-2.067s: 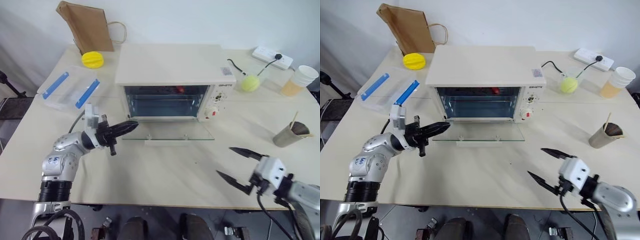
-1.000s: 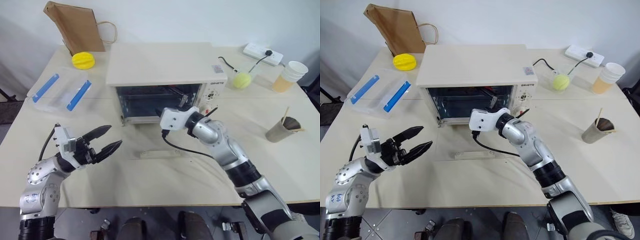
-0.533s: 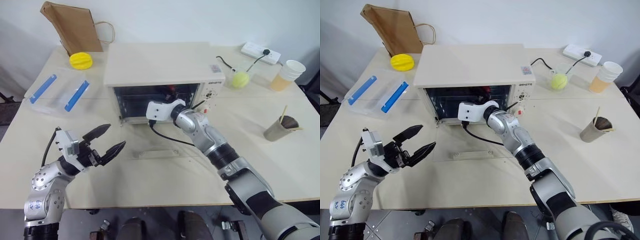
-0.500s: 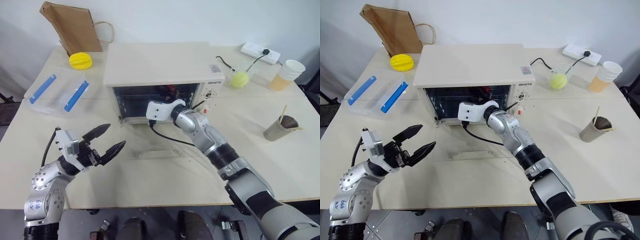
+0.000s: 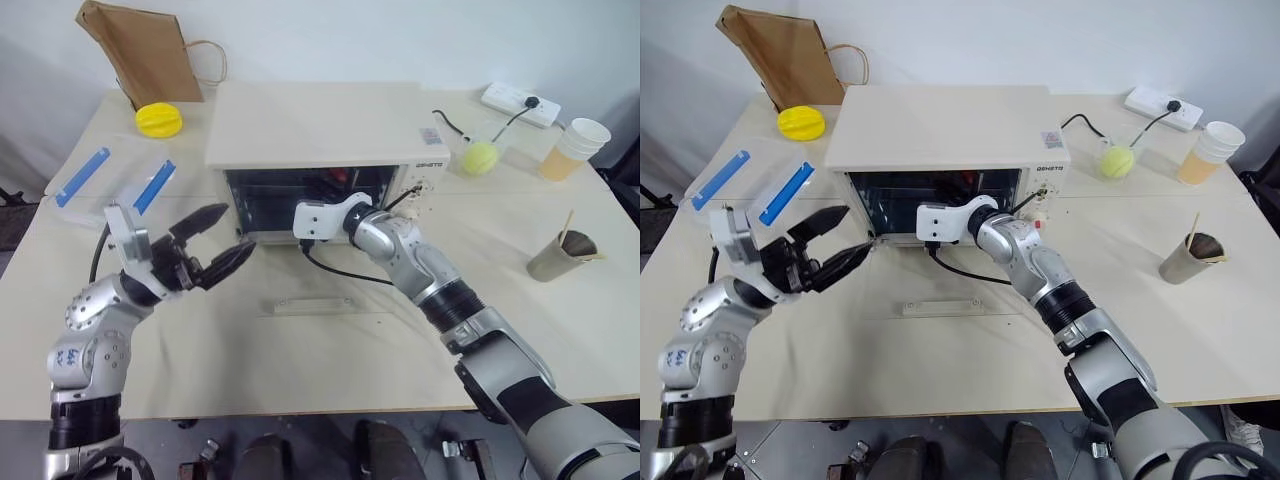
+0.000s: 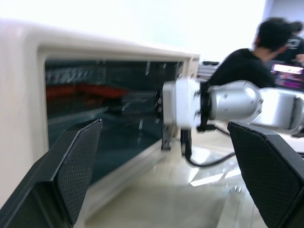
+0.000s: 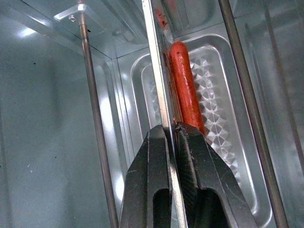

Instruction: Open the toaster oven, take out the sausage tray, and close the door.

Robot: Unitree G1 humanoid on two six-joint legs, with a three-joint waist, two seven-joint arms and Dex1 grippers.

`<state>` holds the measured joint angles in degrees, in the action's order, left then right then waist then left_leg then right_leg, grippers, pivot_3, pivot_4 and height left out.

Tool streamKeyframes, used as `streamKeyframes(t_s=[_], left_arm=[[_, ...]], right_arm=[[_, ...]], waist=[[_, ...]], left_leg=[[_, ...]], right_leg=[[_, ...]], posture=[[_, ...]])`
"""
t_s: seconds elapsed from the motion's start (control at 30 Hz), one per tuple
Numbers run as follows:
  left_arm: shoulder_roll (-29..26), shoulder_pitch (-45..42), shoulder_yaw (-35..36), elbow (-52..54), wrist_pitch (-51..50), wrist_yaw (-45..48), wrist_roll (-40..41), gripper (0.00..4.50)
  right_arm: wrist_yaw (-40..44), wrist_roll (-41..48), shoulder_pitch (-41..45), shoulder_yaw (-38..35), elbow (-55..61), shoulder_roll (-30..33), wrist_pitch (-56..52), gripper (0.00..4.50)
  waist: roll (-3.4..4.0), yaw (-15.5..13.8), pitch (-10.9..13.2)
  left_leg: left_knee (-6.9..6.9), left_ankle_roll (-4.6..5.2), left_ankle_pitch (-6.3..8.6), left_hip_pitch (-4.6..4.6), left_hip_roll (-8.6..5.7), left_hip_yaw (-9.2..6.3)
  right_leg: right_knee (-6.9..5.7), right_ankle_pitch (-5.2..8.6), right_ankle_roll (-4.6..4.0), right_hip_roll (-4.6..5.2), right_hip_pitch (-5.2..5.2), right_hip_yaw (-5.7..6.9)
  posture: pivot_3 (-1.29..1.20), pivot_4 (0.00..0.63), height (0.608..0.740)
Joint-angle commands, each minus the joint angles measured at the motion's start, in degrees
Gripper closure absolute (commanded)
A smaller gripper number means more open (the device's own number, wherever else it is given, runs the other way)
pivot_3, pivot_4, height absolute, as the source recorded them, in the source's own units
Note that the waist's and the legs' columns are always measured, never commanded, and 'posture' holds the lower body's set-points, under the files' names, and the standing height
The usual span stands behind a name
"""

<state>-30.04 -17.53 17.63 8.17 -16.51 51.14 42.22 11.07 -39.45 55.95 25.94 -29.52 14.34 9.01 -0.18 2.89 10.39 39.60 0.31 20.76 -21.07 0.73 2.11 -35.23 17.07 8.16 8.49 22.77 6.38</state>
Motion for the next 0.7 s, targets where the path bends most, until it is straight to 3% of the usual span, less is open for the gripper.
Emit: streamKeyframes(t_s=[0.03, 0.37, 0.7], left_arm=[[-0.59, -3.24, 0.65, -1.29, -0.18, 0.82, 1.24, 0.00], [0.60, -12.03, -0.27, -8.75, 0.97, -0.19, -1.10, 0.00], [1.20, -13.33, -0.90, -10.04, 0.13, -0.14, -1.75, 0.00]], right_arm=[[-0.45, 1.90, 2.29, -1.76, 3.43, 0.22, 2.37, 4.49], [6.09, 3.04, -0.93, -1.38, 10.31, 2.04, 4.18, 4.49], [11.93, 4.85, -6.14, -1.85, 20.36, 3.41, 3.04, 4.49]], waist=[[0.00, 0.27, 0.00], [0.00, 0.40, 0.00], [-0.01, 0.29, 0.01]], left_leg=[[0.00, 0.00, 0.00, -0.03, 0.00, 0.00], [-0.05, -0.03, -0.01, -0.14, 0.01, 0.02], [0.02, -0.09, -0.05, -0.16, 0.02, 0.02]], right_leg=[[0.00, 0.00, 0.00, 0.00, 0.01, 0.05], [0.11, 0.00, 0.00, -0.02, -0.02, 0.29], [0.05, 0.00, 0.00, -0.02, -0.02, 0.30]], posture=[[0.00, 0.150, 0.740], [0.00, 0.150, 0.740], [0.00, 0.150, 0.740]])
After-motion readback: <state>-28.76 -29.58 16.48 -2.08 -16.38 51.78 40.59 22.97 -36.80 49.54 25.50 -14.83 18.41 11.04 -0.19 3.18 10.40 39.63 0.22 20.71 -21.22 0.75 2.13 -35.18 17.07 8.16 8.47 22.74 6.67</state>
